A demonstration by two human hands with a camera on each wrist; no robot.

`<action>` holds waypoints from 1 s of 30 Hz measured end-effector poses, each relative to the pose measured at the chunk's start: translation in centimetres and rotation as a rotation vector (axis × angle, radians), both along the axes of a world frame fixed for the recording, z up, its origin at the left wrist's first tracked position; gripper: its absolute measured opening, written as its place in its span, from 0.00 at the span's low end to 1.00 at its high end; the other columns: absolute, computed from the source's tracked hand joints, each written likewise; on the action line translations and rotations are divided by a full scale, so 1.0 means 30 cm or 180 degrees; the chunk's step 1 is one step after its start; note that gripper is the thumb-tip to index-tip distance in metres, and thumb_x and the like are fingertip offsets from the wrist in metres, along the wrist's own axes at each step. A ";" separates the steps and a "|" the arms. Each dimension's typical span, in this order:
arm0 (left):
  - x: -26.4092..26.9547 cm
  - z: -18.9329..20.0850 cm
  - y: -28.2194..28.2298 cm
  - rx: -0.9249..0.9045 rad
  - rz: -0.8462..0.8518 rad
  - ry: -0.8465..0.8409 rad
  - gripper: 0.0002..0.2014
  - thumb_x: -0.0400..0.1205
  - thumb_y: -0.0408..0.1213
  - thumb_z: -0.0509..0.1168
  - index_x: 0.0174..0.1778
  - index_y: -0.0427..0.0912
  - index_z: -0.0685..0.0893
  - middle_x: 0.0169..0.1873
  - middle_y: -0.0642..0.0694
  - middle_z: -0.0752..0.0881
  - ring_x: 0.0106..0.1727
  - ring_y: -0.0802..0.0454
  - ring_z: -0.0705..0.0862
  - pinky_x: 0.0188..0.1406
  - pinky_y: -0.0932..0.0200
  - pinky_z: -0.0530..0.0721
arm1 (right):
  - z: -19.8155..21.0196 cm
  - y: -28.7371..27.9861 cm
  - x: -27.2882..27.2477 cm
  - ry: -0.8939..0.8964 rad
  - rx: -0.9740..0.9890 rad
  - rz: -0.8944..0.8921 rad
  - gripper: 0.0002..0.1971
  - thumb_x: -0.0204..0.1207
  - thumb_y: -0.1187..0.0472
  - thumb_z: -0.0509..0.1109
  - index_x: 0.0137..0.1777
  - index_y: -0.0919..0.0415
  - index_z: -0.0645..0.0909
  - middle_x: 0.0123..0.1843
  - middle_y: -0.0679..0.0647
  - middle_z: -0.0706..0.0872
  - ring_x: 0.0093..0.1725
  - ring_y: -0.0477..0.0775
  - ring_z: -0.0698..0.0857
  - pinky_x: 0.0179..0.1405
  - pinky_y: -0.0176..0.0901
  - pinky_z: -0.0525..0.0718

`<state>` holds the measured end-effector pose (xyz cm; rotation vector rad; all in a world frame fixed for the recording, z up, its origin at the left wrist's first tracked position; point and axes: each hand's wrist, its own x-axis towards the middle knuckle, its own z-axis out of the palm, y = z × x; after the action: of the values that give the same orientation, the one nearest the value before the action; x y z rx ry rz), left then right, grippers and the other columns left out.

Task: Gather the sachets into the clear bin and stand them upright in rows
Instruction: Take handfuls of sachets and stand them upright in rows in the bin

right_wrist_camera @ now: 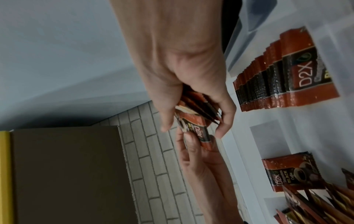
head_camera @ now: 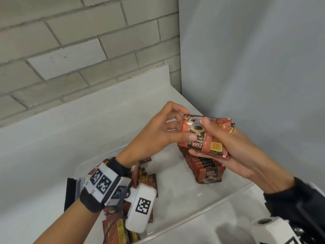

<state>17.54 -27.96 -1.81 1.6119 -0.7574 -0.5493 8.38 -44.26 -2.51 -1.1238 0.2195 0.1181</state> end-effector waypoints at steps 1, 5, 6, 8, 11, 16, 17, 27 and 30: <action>0.004 0.009 0.005 0.0017 -0.0026 -0.0027 0.22 0.69 0.35 0.75 0.59 0.44 0.80 0.43 0.49 0.80 0.48 0.47 0.84 0.49 0.46 0.87 | 0.005 -0.003 -0.002 -0.0016 0.0073 0.0026 0.21 0.68 0.48 0.67 0.52 0.61 0.90 0.54 0.62 0.91 0.51 0.57 0.91 0.51 0.52 0.89; 0.010 0.042 0.023 0.0210 -0.0331 -0.0244 0.22 0.75 0.37 0.70 0.67 0.47 0.83 0.47 0.48 0.86 0.55 0.45 0.85 0.58 0.45 0.86 | 0.014 -0.012 -0.007 -0.0089 0.0055 0.0196 0.19 0.68 0.46 0.67 0.49 0.58 0.92 0.53 0.63 0.91 0.51 0.58 0.91 0.51 0.49 0.88; 0.010 0.046 0.024 0.0266 -0.0402 -0.0251 0.23 0.76 0.37 0.70 0.68 0.48 0.81 0.48 0.47 0.87 0.56 0.46 0.86 0.58 0.49 0.86 | 0.011 -0.013 -0.006 -0.0085 -0.0013 0.0231 0.19 0.70 0.49 0.68 0.52 0.60 0.91 0.54 0.63 0.91 0.52 0.59 0.90 0.53 0.49 0.87; 0.013 0.053 0.020 0.0322 -0.0451 -0.0227 0.24 0.75 0.35 0.70 0.69 0.48 0.80 0.45 0.48 0.89 0.52 0.51 0.88 0.57 0.56 0.86 | 0.004 -0.016 -0.003 -0.0044 -0.0095 0.0221 0.18 0.69 0.56 0.71 0.55 0.65 0.87 0.51 0.63 0.91 0.49 0.61 0.90 0.49 0.49 0.88; 0.015 0.062 0.012 0.0242 -0.0263 -0.0217 0.25 0.72 0.34 0.73 0.66 0.45 0.80 0.38 0.47 0.89 0.44 0.51 0.88 0.52 0.58 0.86 | -0.005 -0.012 -0.002 -0.0018 -0.0173 0.0200 0.15 0.64 0.64 0.74 0.52 0.65 0.86 0.45 0.63 0.91 0.44 0.60 0.90 0.43 0.48 0.89; 0.032 0.051 0.022 0.0144 -0.0057 0.0032 0.18 0.70 0.39 0.79 0.52 0.47 0.79 0.41 0.46 0.87 0.44 0.42 0.89 0.46 0.48 0.86 | -0.015 -0.027 0.002 -0.0021 -0.0093 -0.0136 0.18 0.61 0.67 0.74 0.54 0.63 0.85 0.47 0.62 0.92 0.44 0.59 0.91 0.42 0.46 0.89; 0.035 0.049 0.026 0.0155 -0.0141 0.0090 0.16 0.70 0.37 0.79 0.48 0.47 0.80 0.42 0.46 0.87 0.46 0.39 0.88 0.46 0.49 0.86 | -0.016 -0.033 0.002 -0.0030 -0.0102 -0.0208 0.19 0.60 0.67 0.74 0.54 0.62 0.85 0.47 0.62 0.92 0.45 0.59 0.91 0.43 0.45 0.89; 0.024 0.058 0.028 0.0658 -0.0734 -0.0572 0.09 0.74 0.30 0.73 0.49 0.37 0.91 0.46 0.44 0.88 0.49 0.50 0.86 0.51 0.63 0.82 | -0.036 -0.050 -0.008 -0.0518 0.0283 -0.0963 0.18 0.65 0.55 0.75 0.55 0.57 0.81 0.34 0.50 0.84 0.36 0.47 0.86 0.48 0.40 0.87; -0.012 0.021 -0.006 0.0976 -0.1346 -0.0975 0.10 0.77 0.31 0.73 0.53 0.39 0.91 0.43 0.48 0.84 0.44 0.59 0.82 0.46 0.69 0.76 | -0.044 -0.057 -0.003 -0.0577 0.0276 -0.1201 0.20 0.62 0.48 0.76 0.51 0.56 0.80 0.35 0.50 0.81 0.37 0.47 0.84 0.49 0.42 0.86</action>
<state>17.17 -28.13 -1.19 1.8522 -1.3114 -0.7570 8.30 -45.96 -3.82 -0.9831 0.2582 -0.3059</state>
